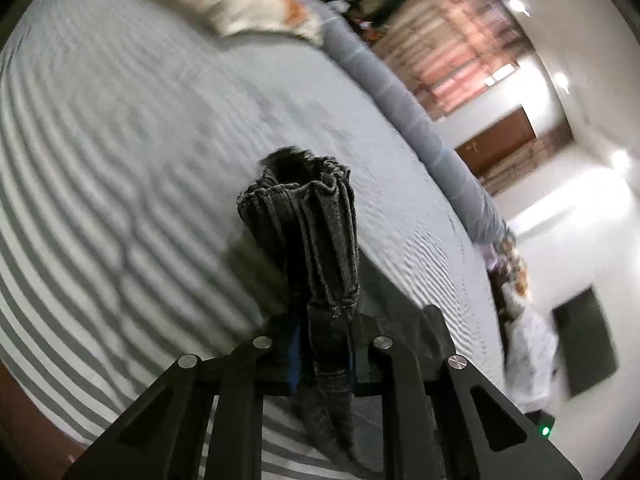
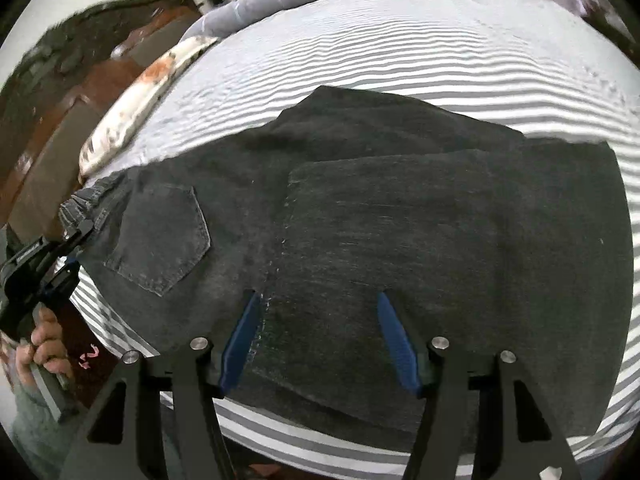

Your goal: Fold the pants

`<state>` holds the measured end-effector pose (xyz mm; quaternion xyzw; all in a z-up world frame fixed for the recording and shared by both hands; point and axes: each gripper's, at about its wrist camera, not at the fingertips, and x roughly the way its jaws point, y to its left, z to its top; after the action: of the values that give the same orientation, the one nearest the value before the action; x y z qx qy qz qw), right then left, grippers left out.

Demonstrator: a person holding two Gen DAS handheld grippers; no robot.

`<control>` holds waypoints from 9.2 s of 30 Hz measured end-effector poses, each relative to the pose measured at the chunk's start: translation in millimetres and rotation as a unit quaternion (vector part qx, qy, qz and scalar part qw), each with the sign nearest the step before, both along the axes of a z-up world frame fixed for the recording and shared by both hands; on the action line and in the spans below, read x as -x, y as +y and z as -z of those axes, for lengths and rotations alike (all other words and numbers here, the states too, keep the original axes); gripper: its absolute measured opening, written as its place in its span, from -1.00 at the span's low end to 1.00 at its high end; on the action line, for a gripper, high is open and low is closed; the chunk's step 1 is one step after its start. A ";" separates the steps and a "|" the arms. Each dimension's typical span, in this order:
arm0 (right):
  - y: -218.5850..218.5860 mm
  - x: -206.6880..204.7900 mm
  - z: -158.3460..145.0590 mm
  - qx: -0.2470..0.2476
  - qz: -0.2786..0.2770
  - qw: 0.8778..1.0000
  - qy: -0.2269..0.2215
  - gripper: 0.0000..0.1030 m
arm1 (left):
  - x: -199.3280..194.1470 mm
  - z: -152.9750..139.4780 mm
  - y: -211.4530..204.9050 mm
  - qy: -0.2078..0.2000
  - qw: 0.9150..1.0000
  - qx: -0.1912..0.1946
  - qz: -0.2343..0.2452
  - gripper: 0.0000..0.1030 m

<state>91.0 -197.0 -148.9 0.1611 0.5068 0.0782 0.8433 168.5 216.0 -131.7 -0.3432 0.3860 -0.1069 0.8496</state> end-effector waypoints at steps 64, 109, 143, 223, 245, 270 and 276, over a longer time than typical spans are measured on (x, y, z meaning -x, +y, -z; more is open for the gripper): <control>-165.0 36.4 -20.2 -0.129 0.117 0.984 -0.034 -0.60 | 65.1 -7.5 -300.8 0.010 0.905 -0.348 0.246 0.10; -184.7 79.6 16.3 -0.058 0.160 0.985 0.026 0.12 | 47.2 6.9 -256.2 0.018 0.918 -0.321 0.234 0.39; -119.7 -0.2 -48.3 0.129 0.022 0.989 -0.065 -0.06 | -28.3 -18.5 -321.8 -0.030 0.909 -0.264 0.321 0.28; -237.0 61.5 60.5 -0.317 0.023 0.948 -0.003 0.53 | -17.9 36.7 -231.2 0.075 0.934 -0.056 0.345 0.40; -227.8 48.8 68.2 -0.312 0.014 0.950 -0.001 -0.21 | -10.2 33.7 -223.4 0.070 0.931 -0.078 0.350 0.06; -202.8 33.3 47.7 -0.260 -0.003 0.965 -0.023 -0.37 | -0.1 24.7 -255.4 0.034 0.922 -0.172 0.346 -0.15; -200.3 28.3 48.4 -0.241 0.028 0.970 -0.003 -0.40 | 4.9 18.4 -268.5 0.038 0.923 -0.191 0.331 -0.54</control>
<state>62.7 -397.3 -197.3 0.3732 0.4655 0.1752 0.7832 163.7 -52.5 -150.1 -0.0306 0.5230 -0.2928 0.7999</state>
